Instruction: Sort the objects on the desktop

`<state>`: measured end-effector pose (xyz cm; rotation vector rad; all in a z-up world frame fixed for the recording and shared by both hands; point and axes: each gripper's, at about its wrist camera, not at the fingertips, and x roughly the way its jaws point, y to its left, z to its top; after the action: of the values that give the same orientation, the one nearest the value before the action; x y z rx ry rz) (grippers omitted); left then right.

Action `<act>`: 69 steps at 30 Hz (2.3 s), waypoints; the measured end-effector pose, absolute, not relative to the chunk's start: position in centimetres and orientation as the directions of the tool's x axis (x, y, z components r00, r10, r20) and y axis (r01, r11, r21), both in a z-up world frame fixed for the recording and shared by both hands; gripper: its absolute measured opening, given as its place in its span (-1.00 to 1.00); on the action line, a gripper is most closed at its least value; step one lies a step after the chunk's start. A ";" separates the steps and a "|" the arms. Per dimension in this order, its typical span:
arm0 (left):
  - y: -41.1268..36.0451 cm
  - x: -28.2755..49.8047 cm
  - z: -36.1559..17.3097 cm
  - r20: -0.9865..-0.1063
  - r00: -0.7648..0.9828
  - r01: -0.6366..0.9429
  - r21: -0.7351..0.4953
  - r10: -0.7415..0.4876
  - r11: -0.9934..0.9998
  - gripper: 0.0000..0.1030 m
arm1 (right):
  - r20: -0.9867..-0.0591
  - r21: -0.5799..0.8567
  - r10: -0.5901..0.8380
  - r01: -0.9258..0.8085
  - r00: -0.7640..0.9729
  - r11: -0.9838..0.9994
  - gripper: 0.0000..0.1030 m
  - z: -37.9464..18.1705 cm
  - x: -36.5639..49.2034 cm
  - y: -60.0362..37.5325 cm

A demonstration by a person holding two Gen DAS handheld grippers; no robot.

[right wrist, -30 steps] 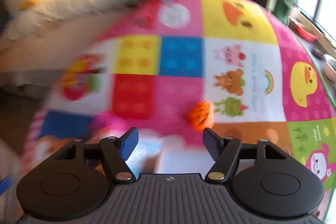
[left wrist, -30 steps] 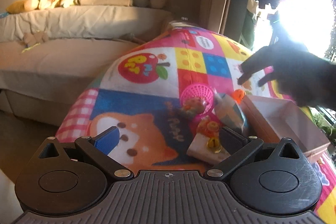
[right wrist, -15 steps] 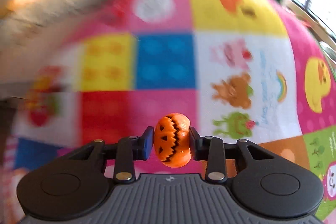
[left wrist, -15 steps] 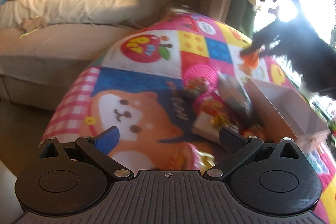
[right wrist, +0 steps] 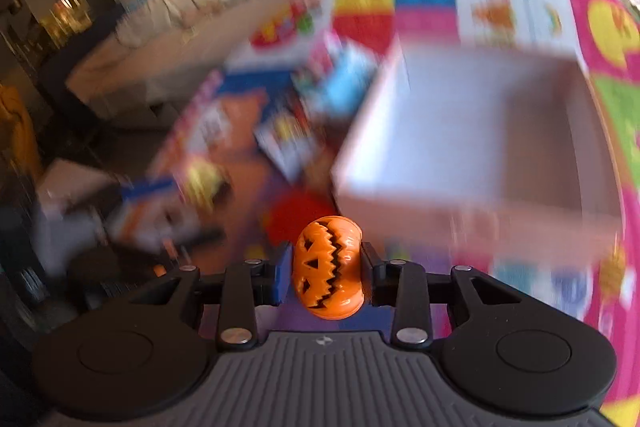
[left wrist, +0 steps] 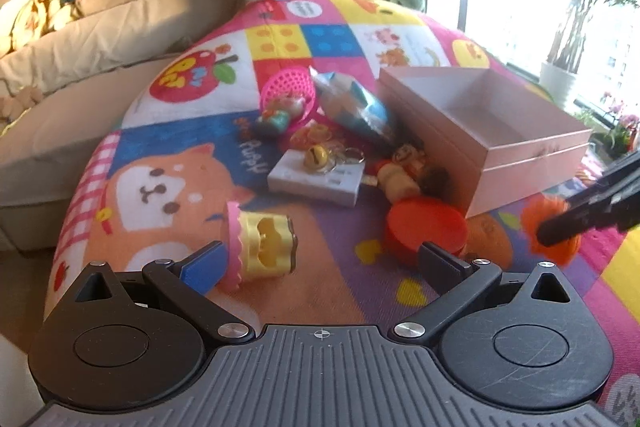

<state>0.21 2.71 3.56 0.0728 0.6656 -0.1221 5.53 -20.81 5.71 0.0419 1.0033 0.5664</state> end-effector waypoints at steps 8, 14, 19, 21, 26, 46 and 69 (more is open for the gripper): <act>4.0 0.0 3.9 -0.619 0.783 0.088 0.018 -0.059 0.996 1.00 | -0.634 0.208 0.299 -0.215 0.713 0.954 0.49 8.0 4.6 -28.6; 3.1 0.5 3.5 -0.618 0.781 0.100 -0.006 -0.083 0.995 1.00 | -0.581 0.258 0.122 0.040 0.804 0.965 0.49 6.6 6.1 -33.3; 3.4 0.1 3.3 -0.626 0.776 0.101 0.017 -0.068 0.995 1.00 | -0.581 0.346 0.230 -0.020 0.781 0.938 0.55 5.3 8.3 -31.3; 3.6 0.2 3.2 -0.629 0.775 0.093 0.014 -0.063 0.996 1.00 | -0.563 0.304 0.222 -0.050 0.796 0.951 0.56 5.5 9.1 -29.7; 4.0 0.4 3.2 -0.623 0.780 0.070 0.003 -0.053 0.998 1.00 | -0.538 0.323 0.289 -0.124 0.791 0.938 0.51 5.8 9.8 -27.1; -4.9 4.4 0.9 -0.699 0.698 0.255 0.043 -0.153 0.966 0.64 | -0.554 0.076 0.315 -0.330 0.770 0.941 0.41 5.2 -0.3 -23.3; -0.4 -1.7 1.8 -0.717 0.674 0.291 0.037 -0.177 0.956 0.62 | -0.672 0.036 0.337 -0.425 0.660 0.905 0.03 1.6 0.9 -19.5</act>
<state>-1.70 -0.36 1.82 0.1534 0.7893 -0.2650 0.93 -19.53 1.59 -0.1284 0.7329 0.4321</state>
